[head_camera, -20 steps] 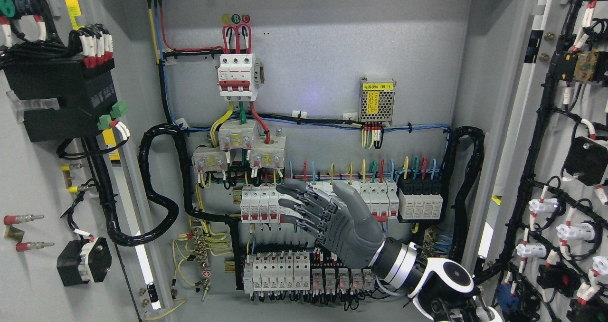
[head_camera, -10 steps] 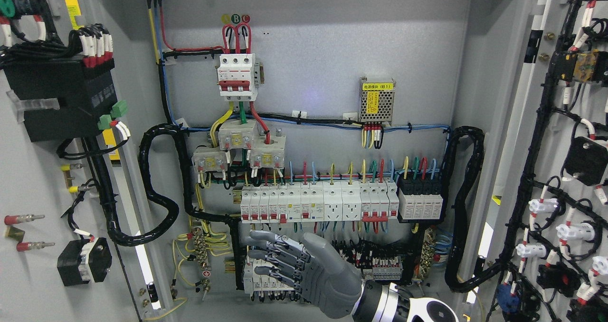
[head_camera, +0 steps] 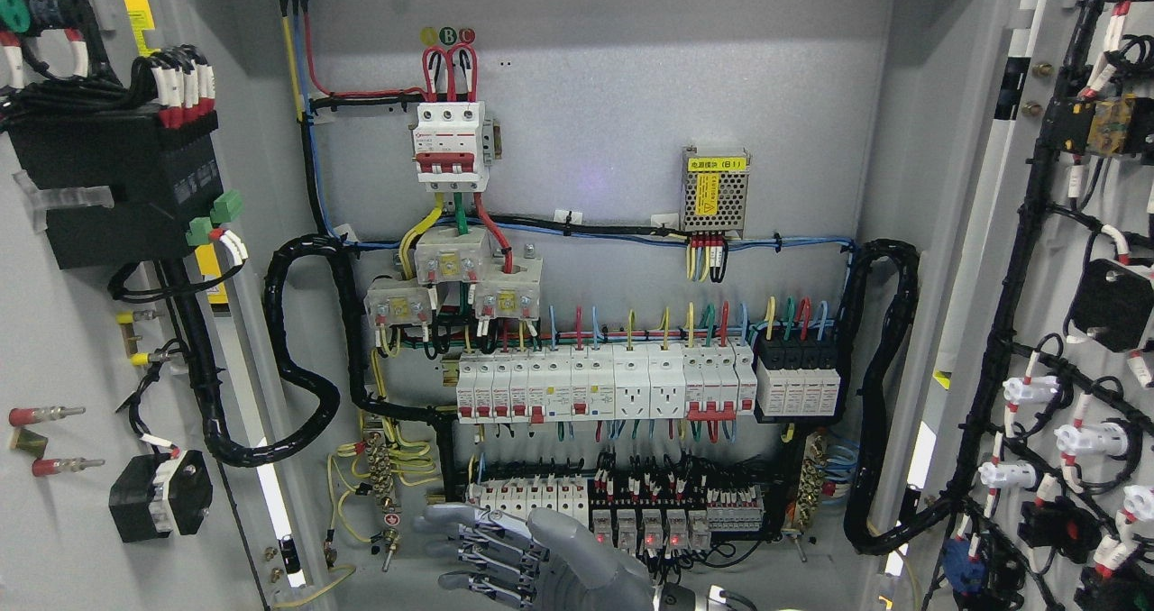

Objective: Open door with both hands

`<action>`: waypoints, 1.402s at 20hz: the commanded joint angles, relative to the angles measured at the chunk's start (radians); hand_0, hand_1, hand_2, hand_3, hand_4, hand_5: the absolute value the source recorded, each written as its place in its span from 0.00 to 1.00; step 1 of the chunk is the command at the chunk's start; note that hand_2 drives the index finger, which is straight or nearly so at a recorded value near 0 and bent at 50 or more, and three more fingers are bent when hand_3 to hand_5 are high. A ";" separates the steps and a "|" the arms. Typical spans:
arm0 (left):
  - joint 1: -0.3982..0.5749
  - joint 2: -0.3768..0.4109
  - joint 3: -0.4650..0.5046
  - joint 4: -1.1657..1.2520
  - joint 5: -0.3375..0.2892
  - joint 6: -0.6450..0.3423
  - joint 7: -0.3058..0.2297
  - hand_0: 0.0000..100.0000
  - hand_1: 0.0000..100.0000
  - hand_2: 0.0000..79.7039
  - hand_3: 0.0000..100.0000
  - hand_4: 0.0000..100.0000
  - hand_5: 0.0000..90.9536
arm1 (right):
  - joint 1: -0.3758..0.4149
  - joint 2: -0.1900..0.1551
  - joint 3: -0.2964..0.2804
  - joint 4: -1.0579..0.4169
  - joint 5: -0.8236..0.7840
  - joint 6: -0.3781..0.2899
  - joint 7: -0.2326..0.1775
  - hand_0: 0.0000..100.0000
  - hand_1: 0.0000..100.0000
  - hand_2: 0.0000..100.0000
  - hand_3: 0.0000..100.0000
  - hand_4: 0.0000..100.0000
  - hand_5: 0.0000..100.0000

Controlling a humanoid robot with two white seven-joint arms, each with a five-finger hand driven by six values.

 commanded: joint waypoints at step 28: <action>0.000 -0.029 0.000 -0.001 0.000 0.000 0.003 0.00 0.00 0.00 0.00 0.00 0.00 | 0.000 0.141 0.306 0.037 0.054 -0.002 -0.174 0.22 0.00 0.00 0.00 0.00 0.00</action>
